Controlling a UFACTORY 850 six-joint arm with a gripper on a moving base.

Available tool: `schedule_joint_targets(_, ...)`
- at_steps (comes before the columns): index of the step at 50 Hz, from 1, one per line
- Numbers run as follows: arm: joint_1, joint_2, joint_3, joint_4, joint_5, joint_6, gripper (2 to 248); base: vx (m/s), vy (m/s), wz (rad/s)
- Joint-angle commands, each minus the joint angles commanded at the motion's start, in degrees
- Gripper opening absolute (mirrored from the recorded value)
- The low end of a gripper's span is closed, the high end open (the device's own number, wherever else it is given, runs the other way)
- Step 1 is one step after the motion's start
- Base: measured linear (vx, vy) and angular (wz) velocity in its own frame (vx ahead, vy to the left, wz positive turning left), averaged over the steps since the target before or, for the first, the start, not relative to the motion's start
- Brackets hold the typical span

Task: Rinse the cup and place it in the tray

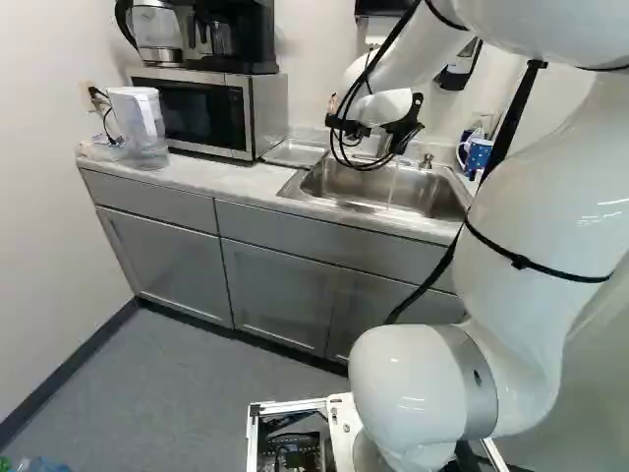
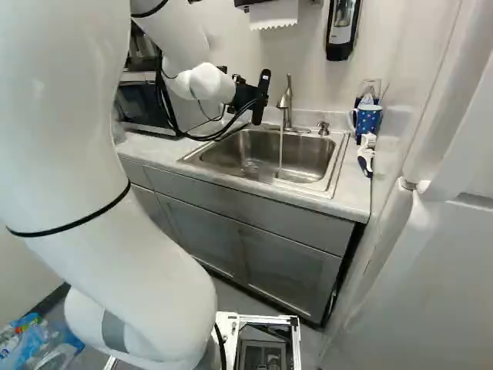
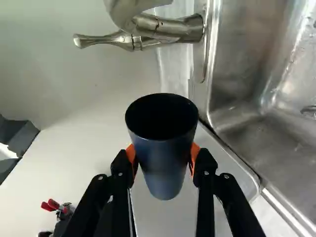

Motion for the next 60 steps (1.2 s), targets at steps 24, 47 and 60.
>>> schedule_joint_targets(24, 0.0, 0.0, 0.0, 0.0, 0.0, -14.4, 122, 0.000, 0.000, 0.000)
schedule_joint_targets(47, 0.0, 0.0, 0.0, 0.0, 0.0, -28.3, 122, 0.000, 0.000, 0.000)
schedule_joint_targets(60, 0.0, 0.0, 0.0, 0.0, 0.0, -36.1, 122, 0.000, 0.000, 0.000)
